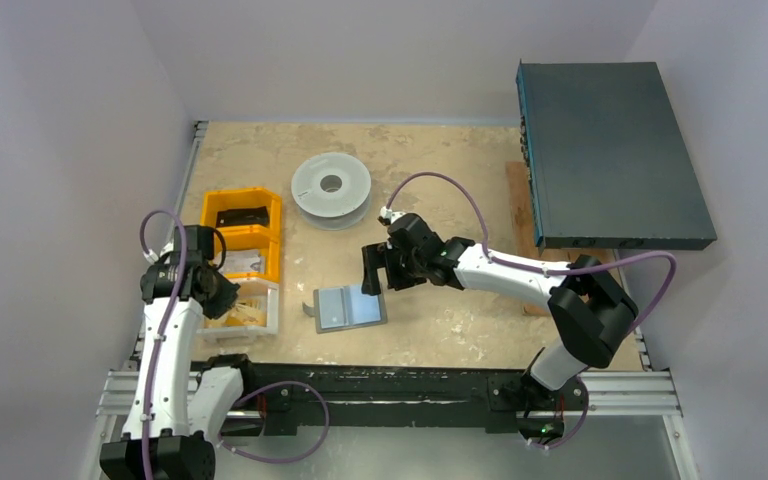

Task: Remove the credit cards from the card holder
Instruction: Place the credit card in the storage box, then remove the credit card from the card holder.

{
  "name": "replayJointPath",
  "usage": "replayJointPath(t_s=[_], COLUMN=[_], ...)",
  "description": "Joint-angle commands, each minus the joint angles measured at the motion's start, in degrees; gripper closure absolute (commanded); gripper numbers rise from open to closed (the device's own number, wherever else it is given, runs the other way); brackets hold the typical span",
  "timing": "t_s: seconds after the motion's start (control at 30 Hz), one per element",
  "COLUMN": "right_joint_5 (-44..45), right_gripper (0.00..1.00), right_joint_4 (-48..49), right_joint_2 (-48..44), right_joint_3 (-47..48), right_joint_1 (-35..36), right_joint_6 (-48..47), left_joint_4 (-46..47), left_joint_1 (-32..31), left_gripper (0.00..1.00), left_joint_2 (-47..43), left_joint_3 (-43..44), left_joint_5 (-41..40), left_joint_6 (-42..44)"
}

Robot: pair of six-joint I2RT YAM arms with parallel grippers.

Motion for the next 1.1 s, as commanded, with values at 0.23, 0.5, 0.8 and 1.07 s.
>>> replayJointPath(t_s=[0.23, 0.5, 0.8, 1.07], right_joint_5=[-1.4, -1.2, 1.9, 8.6], right_gripper=[0.12, 0.12, 0.14, 0.22], right_joint_4=[2.3, 2.2, 2.2, 0.7], right_joint_2=[-0.7, 0.0, 2.7, 6.1], right_joint_3=[-0.5, -0.4, 1.2, 5.6], right_joint_1=[-0.6, -0.5, 0.0, 5.1], right_joint_6=[-1.5, -1.4, 0.6, 4.7], left_joint_4=[1.1, 6.2, 18.6, 25.1], left_joint_1=[0.6, 0.6, -8.0, -14.4], left_gripper=[0.74, 0.61, 0.52, 0.53], left_joint_2=[-1.8, -2.4, 1.0, 7.2], left_joint_3=[-0.8, -0.2, -2.0, -2.6], left_joint_5=[-1.4, 8.5, 24.5, 29.4], left_joint_6=[-2.5, 3.1, 8.3, 9.0])
